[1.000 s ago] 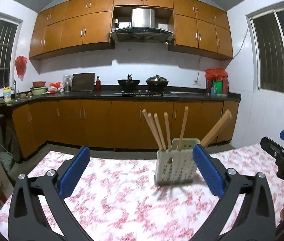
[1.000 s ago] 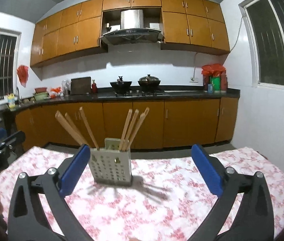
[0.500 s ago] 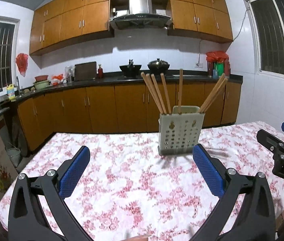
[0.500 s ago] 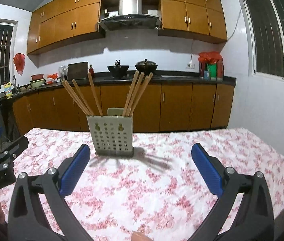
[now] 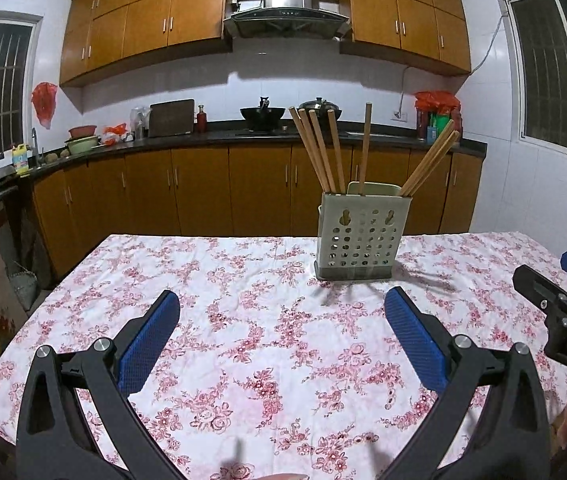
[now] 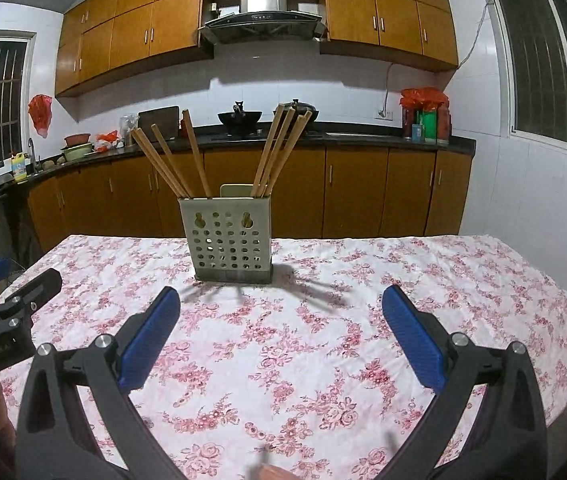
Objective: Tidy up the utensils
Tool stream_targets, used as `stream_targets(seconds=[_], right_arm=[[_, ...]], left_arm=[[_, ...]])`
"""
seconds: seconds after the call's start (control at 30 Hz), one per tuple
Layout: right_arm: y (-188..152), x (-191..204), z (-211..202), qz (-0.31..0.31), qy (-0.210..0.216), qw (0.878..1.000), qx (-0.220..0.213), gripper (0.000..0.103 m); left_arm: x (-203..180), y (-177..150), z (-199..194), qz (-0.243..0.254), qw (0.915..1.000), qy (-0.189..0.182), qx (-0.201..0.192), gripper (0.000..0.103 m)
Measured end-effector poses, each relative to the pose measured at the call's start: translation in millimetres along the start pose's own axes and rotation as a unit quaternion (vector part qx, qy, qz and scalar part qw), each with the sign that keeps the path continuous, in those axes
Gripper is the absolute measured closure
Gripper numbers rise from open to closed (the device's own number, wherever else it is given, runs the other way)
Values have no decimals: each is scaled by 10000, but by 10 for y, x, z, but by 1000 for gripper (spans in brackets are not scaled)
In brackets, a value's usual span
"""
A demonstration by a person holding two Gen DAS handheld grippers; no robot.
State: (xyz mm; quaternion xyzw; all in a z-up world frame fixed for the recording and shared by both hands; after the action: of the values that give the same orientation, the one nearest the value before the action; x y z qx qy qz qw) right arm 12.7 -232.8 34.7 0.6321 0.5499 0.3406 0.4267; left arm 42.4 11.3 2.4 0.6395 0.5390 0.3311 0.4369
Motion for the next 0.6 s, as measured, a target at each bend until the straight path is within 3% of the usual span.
stream_targets(seconds=[0.6], right_arm=[[-15, 6, 23, -8, 0, 10000, 54, 4]], left_arm=[[-35, -9, 20, -13, 10000, -39, 71, 2]])
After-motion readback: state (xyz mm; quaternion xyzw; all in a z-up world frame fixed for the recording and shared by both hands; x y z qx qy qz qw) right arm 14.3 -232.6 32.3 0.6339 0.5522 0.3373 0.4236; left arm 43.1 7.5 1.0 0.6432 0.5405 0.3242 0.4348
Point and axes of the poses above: each gripper's, at about its wrist camera, not at the fingertips, and z roughly the way its jaws point, x to its left, y to its top, the point moved 2 cm from there along z, roughly the way its jaws point, and after that the axes turned 7 degrees about -y, right-handed, at the moved point
